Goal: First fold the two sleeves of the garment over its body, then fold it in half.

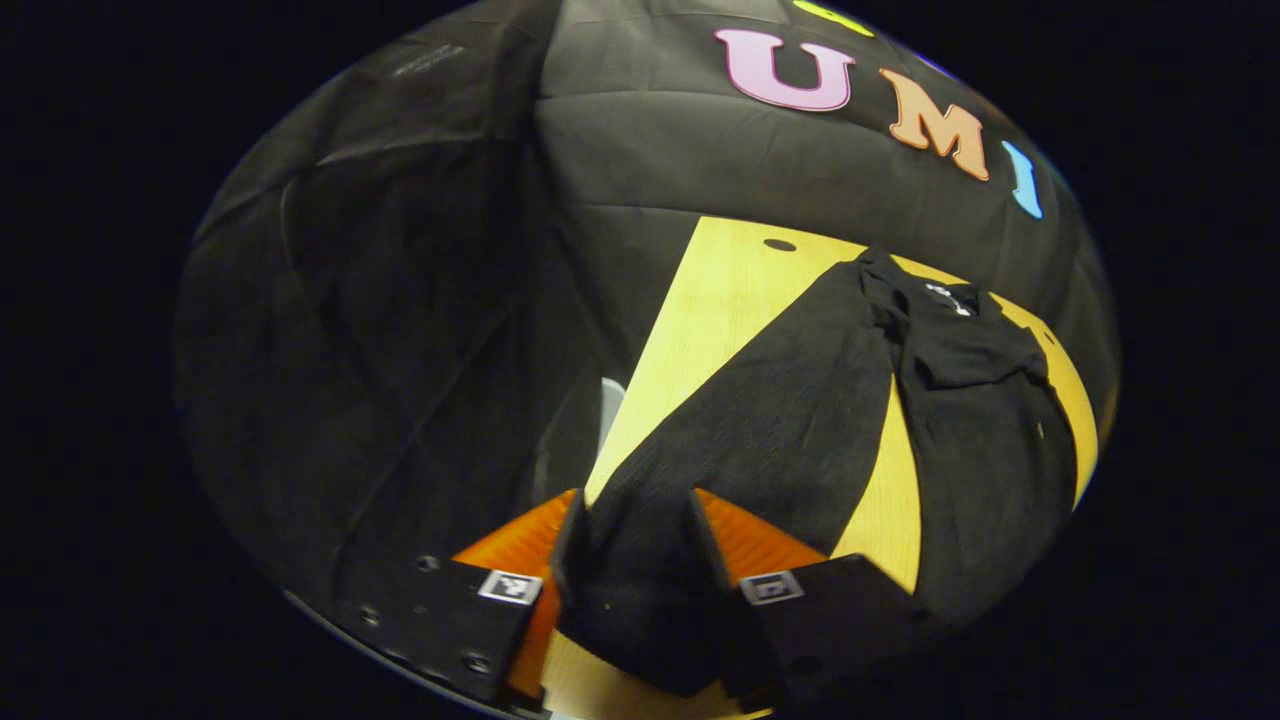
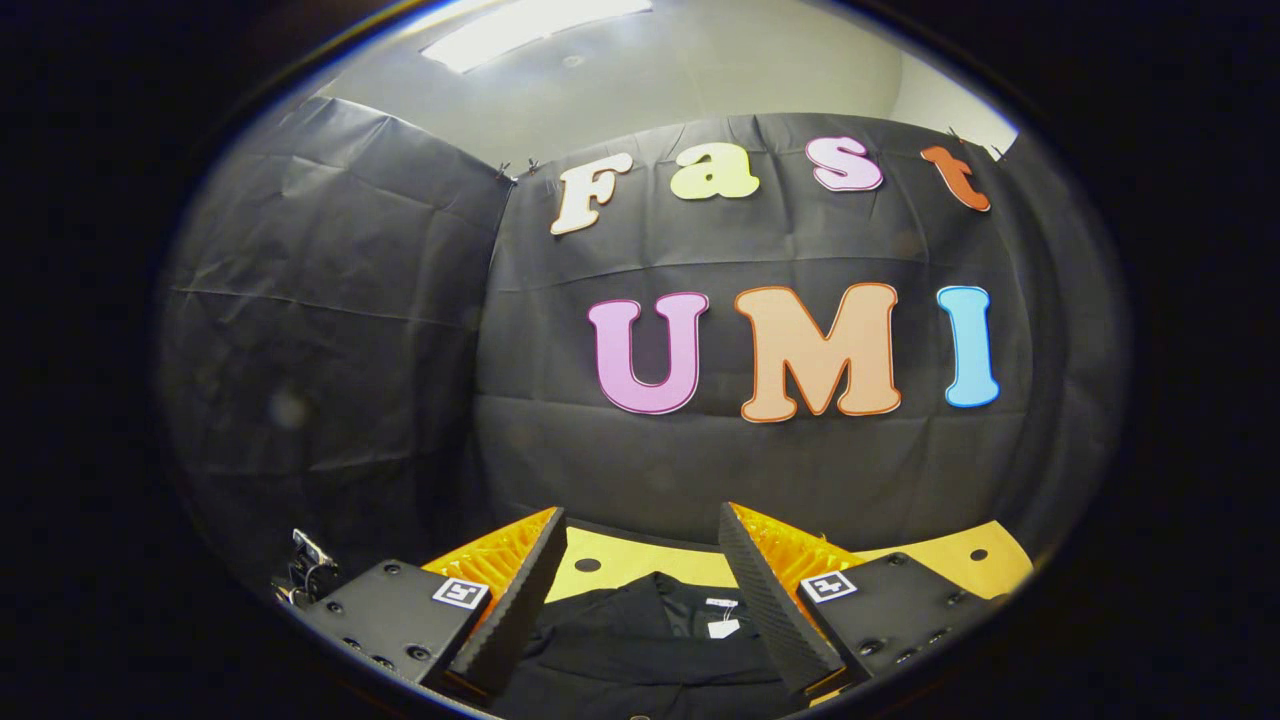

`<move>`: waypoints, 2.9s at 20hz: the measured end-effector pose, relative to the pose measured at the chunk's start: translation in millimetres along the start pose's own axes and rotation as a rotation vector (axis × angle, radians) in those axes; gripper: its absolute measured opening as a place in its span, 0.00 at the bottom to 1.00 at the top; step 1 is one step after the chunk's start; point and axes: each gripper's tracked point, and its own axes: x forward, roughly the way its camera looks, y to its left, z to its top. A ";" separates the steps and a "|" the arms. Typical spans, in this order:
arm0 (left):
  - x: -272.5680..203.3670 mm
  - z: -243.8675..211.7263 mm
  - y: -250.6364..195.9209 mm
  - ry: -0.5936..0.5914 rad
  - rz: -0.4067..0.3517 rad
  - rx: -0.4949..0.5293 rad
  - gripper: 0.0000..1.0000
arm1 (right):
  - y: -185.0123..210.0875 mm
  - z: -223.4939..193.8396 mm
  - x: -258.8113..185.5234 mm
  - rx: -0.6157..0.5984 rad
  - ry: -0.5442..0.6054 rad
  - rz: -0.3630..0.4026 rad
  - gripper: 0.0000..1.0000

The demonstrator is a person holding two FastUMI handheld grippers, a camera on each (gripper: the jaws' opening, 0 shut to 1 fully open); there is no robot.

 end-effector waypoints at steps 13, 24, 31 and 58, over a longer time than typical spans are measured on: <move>-39.6 130.4 -49.4 -0.225 -0.092 0.060 0.00 | -21.2 -0.4 -21.6 0.007 -0.015 -0.039 0.94; -70.0 270.8 -197.3 -0.483 -0.345 0.177 0.00 | -75.7 -7.2 -78.0 -0.007 -0.009 -0.110 0.97; -61.7 275.7 -326.5 -0.443 -0.538 0.332 0.00 | -137.9 -24.0 -129.1 0.042 0.000 -0.228 0.97; -61.8 238.9 -409.9 -0.386 -0.542 0.445 0.94 | -178.4 -128.2 -135.0 0.104 0.211 -0.215 0.98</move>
